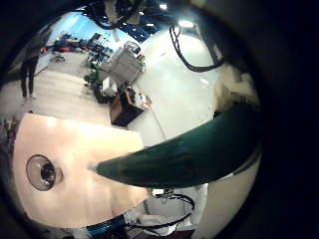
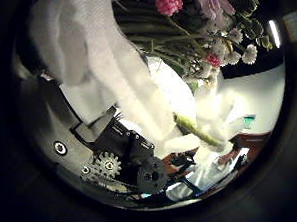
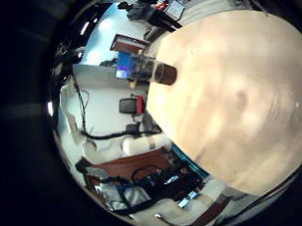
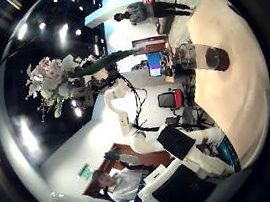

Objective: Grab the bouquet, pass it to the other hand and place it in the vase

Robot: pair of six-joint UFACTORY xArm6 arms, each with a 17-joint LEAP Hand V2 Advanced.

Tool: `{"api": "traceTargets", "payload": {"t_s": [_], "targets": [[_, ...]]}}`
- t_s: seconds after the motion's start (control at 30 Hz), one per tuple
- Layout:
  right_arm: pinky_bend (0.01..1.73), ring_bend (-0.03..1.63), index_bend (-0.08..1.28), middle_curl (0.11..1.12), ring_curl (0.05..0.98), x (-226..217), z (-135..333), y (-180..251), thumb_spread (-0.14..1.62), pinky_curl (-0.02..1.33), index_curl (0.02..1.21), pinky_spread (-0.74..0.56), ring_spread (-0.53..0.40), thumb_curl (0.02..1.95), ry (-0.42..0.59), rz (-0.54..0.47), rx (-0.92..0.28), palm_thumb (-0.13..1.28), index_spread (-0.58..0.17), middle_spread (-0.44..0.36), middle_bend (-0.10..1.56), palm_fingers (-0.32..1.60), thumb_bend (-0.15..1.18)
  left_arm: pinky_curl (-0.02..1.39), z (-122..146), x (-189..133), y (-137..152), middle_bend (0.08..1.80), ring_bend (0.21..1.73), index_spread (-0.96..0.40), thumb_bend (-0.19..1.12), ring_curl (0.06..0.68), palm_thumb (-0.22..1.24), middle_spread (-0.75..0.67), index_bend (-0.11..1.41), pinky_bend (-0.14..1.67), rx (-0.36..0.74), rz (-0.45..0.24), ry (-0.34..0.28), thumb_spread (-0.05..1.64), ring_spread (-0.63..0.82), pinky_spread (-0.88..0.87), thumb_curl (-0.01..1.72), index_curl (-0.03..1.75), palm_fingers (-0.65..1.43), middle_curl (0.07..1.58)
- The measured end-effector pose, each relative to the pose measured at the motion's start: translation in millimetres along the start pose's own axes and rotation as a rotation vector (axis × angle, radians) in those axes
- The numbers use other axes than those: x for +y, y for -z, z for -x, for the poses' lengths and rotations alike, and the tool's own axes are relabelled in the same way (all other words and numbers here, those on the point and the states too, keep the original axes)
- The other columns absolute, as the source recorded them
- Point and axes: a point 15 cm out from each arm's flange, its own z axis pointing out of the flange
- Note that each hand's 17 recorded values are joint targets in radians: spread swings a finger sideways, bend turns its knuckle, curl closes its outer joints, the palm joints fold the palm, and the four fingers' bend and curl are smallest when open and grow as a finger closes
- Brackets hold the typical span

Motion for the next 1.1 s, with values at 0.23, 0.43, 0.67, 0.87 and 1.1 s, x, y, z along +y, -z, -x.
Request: {"api": "traceTargets", "payload": {"t_s": [0.23, 0.43, 0.67, 0.87, 1.1], "targets": [[0.40, 0.36, 0.14, 0.28, 0.216, -1, 3, 1, 1.02, 0.37, 0.26, 0.39, 0.252, 0.45, 0.001, -0.005, 0.029, 0.67, -0.361, 0.140, 0.17, -0.06, -0.03, 0.65, 8, 0, 31, 1.32, 1.45, -0.60, 0.00, 0.536, 0.88, -0.38, 0.91, 1.37, -0.057, -0.042, -0.018, 1.16, -0.37, -0.46, 0.83, 1.04, 1.16, 0.76], [0.40, 0.35, 0.15, 0.27, 0.223, -1, 4, 1, 1.02, 0.36, 0.25, 0.40, 0.253, 0.44, 0.005, -0.006, 0.032, 0.67, -0.345, 0.139, 0.17, -0.05, -0.03, 0.65, 24, 5, 48, 1.33, 1.45, -0.61, 0.00, 0.535, 0.88, -0.38, 0.90, 1.36, -0.057, -0.062, -0.010, 1.16, -0.37, -0.46, 0.84, 1.05, 1.16, 0.75], [0.40, 0.35, 0.15, 0.27, 0.230, -3, 3, 2, 1.02, 0.35, 0.25, 0.40, 0.248, 0.43, 0.006, -0.015, 0.040, 0.68, -0.335, 0.135, 0.18, -0.03, -0.02, 0.66, 47, 13, 65, 1.33, 1.45, -0.62, 0.00, 0.534, 0.87, -0.38, 0.89, 1.36, 0.014, -0.102, 0.022, 1.16, -0.37, -0.46, 0.85, 1.06, 1.16, 0.75], [0.40, 0.35, 0.15, 0.28, 0.237, -2, 5, 2, 1.02, 0.34, 0.25, 0.40, 0.238, 0.43, 0.009, -0.016, 0.043, 0.69, -0.330, 0.126, 0.18, -0.02, -0.02, 0.67, 62, 22, 76, 1.33, 1.45, -0.63, 0.00, 0.533, 0.87, -0.38, 0.89, 1.35, 0.017, -0.128, 0.034, 1.16, -0.37, -0.46, 0.86, 1.07, 1.17, 0.74], [0.40, 0.35, 0.16, 0.28, 0.244, -3, 5, 3, 1.02, 0.34, 0.26, 0.40, 0.236, 0.43, 0.009, -0.018, 0.046, 0.69, -0.328, 0.124, 0.19, -0.01, -0.02, 0.67, 83, 37, 83, 1.33, 1.45, -0.63, -0.01, 0.533, 0.86, -0.38, 0.88, 1.35, 0.027, -0.143, 0.073, 1.16, -0.37, -0.47, 0.87, 1.07, 1.17, 0.74]]}}
